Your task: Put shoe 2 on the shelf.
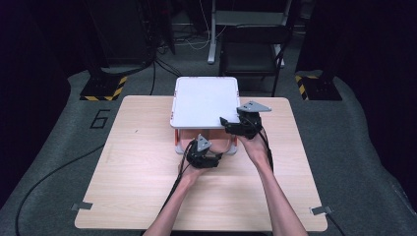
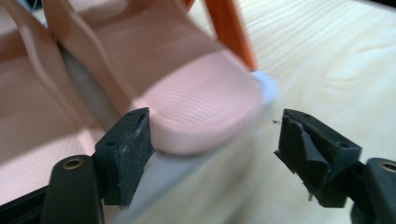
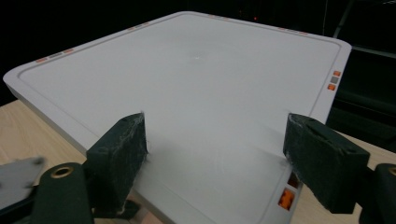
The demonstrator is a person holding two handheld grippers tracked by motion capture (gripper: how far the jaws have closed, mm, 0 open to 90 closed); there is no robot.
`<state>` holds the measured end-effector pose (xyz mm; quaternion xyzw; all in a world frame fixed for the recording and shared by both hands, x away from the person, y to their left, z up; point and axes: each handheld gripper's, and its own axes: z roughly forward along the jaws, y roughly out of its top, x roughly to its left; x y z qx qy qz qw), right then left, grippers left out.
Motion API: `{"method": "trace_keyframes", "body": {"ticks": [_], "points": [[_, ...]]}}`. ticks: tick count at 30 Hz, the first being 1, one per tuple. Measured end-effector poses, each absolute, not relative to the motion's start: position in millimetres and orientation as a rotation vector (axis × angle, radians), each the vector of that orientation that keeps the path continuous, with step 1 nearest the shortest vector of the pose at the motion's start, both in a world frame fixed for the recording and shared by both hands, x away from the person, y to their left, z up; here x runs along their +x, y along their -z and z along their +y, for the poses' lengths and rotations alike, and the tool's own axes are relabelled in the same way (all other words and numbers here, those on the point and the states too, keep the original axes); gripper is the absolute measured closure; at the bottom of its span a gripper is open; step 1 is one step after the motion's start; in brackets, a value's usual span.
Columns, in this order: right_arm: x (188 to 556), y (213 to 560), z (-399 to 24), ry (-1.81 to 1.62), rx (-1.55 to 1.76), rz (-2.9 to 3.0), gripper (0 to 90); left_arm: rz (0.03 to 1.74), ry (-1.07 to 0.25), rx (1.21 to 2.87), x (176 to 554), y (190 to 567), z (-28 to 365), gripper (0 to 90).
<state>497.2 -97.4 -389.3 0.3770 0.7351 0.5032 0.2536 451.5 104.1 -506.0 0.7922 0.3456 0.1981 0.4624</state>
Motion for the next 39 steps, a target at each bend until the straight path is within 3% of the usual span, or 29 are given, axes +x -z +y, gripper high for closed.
{"method": "trace_keyframes", "body": {"ticks": [5, 11, 22, 27, 39], "points": [[476, 388, -111, -1.445, 1.027, 1.921, 18.0, 0.746, -0.542, 1.872, 418, 480, 146, 20.2], [438, 396, -135, -1.465, 1.043, 1.874, 16.0, 0.792, -0.577, 1.751, 392, 456, 216, 18.6], [384, 436, -183, -1.417, 1.145, 1.823, 15.6, 0.892, -0.658, 1.651, 362, 469, 311, 18.7], [367, 449, -195, -1.422, 1.175, 1.785, 15.5, 0.971, -0.677, 1.582, 357, 473, 333, 18.6], [354, 474, -212, -1.43, 1.183, 1.763, 16.4, 1.041, -0.74, 1.593, 351, 486, 347, 18.7]]}}
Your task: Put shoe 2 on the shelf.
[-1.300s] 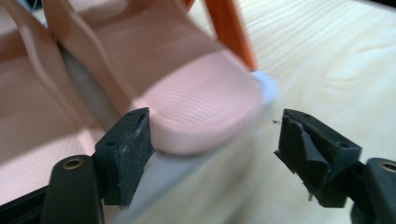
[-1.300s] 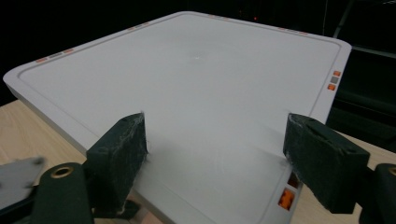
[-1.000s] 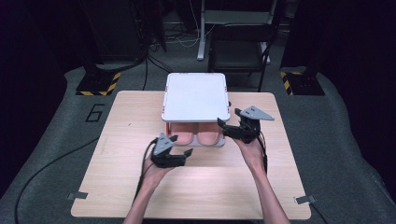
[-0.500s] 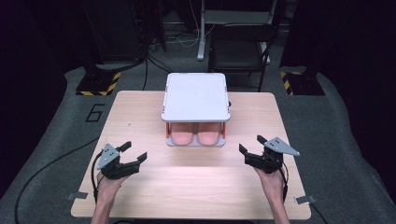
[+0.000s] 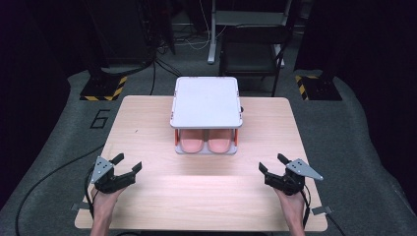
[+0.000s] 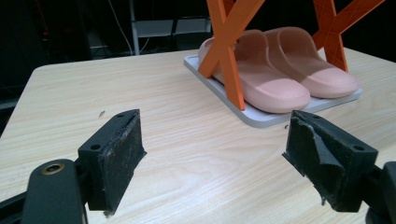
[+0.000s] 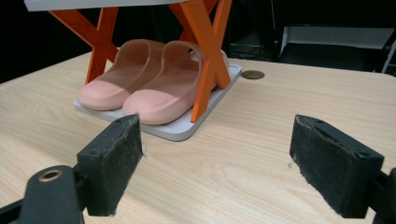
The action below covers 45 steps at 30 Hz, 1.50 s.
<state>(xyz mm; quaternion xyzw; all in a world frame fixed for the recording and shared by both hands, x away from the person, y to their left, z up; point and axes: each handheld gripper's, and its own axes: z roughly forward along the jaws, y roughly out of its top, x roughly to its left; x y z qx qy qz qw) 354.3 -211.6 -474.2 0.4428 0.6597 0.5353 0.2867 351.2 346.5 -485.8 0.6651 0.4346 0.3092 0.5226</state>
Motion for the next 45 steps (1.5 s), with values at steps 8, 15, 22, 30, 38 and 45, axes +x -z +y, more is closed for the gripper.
{"method": "trace_keyframes", "body": {"ticks": [8, 15, 22, 30, 38, 45], "points": [[349.8, 477.5, -214.9, -1.443, 1.191, 1.744, 16.7, 1.054, -0.732, 1.588, 349.7, 489.7, 345.5, 18.8], [349.1, 477.5, -216.3, -1.441, 1.201, 1.736, 16.7, 1.072, -0.731, 1.55, 348.9, 488.3, 350.6, 18.9], [349.2, 477.5, -216.5, -1.44, 1.2, 1.736, 16.8, 1.065, -0.733, 1.562, 348.3, 487.9, 348.3, 18.9], [349.5, 478.9, -216.4, -1.443, 1.214, 1.743, 16.8, 1.057, -0.72, 1.592, 349.8, 489.9, 342.5, 18.9], [350.2, 480.3, -215.3, -1.441, 1.215, 1.756, 16.8, 1.065, -0.718, 1.593, 350.2, 491.7, 342.8, 19.0], [350.3, 480.5, -214.7, -1.44, 1.211, 1.753, 16.5, 1.06, -0.712, 1.604, 350.7, 491.7, 341.3, 19.1]]}}
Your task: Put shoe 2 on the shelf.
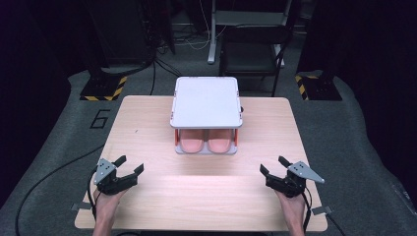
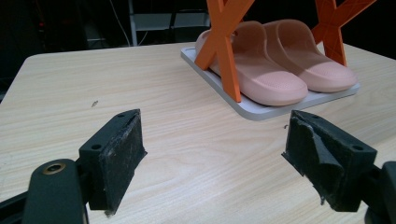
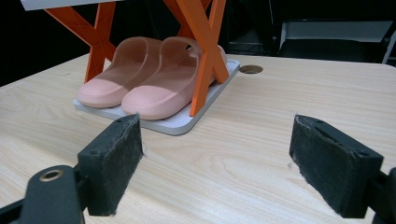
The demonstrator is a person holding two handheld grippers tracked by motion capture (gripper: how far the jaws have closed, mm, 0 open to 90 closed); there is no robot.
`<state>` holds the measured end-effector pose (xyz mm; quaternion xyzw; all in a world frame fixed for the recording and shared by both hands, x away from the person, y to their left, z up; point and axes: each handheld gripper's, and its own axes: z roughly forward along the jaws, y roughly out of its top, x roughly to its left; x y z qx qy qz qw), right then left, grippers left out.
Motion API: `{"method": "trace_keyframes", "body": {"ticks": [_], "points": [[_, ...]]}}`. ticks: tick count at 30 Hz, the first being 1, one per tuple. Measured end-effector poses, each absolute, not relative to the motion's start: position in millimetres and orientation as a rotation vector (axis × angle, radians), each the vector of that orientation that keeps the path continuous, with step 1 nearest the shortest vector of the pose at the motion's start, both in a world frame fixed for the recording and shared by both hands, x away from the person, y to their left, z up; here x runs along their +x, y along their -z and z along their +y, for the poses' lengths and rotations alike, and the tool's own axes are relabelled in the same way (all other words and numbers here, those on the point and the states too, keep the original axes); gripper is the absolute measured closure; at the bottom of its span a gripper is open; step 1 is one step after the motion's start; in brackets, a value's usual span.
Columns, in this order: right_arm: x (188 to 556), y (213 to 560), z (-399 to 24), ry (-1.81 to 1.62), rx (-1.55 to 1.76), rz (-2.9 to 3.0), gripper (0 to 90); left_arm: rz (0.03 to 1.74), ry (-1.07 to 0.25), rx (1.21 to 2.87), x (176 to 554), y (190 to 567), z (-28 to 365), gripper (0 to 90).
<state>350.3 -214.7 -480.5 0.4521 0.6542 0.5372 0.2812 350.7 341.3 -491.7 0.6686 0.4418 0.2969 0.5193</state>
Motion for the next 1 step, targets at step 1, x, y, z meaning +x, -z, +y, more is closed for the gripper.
{"method": "trace_keyframes", "body": {"ticks": [1], "points": [[350.4, 480.5, -214.8, -1.437, 1.209, 1.751, 16.4, 1.058, -0.711, 1.607, 350.8, 491.9, 340.9, 19.1]]}}
